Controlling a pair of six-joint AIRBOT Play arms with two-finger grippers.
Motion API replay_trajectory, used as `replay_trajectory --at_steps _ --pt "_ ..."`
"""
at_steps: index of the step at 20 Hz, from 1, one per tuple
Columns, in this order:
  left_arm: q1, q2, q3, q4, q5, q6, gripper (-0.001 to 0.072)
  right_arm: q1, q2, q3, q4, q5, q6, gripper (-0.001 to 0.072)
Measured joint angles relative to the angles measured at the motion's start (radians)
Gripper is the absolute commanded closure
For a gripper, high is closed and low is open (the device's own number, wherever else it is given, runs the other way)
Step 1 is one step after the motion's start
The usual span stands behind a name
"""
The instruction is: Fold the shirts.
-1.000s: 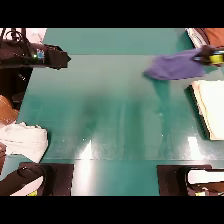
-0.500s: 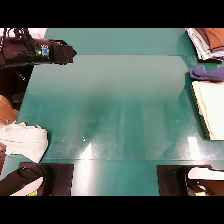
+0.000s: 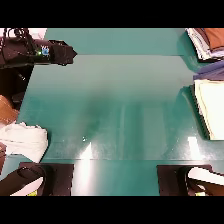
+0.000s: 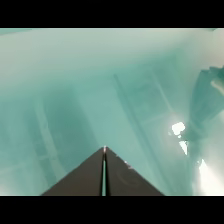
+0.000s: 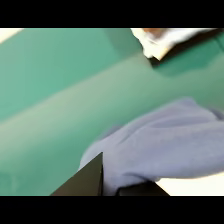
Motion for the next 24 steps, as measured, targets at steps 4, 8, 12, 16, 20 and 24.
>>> replay_trajectory --at_steps 4,8,12,16,20,24 --pt "0.0 0.0 0.0 0.0 -0.032 0.015 0.0683 -0.023 0.061 -0.071 -0.124 0.115 0.043 0.0695" --pt "0.0 0.0 0.0 0.001 -0.064 0.028 0.0683 -0.087 0.167 -0.29 -0.172 0.167 0.057 0.0694" --pt "0.0 0.0 0.0 0.002 -0.076 0.034 0.0682 -0.197 0.289 -0.536 -0.187 0.175 0.06 0.0373" --pt "0.0 0.0 0.0 0.002 -0.08 0.036 0.0683 -0.327 0.377 -0.701 -0.193 0.143 0.05 0.0031" --pt "0.0 0.0 0.0 0.002 -0.084 0.036 0.0682 -0.378 0.414 -0.718 -0.138 0.122 0.045 0.0055" --pt "0.0 0.0 0.0 0.001 -0.085 0.036 0.0683 -0.214 0.424 -0.664 -0.024 0.111 0.043 0.0071"
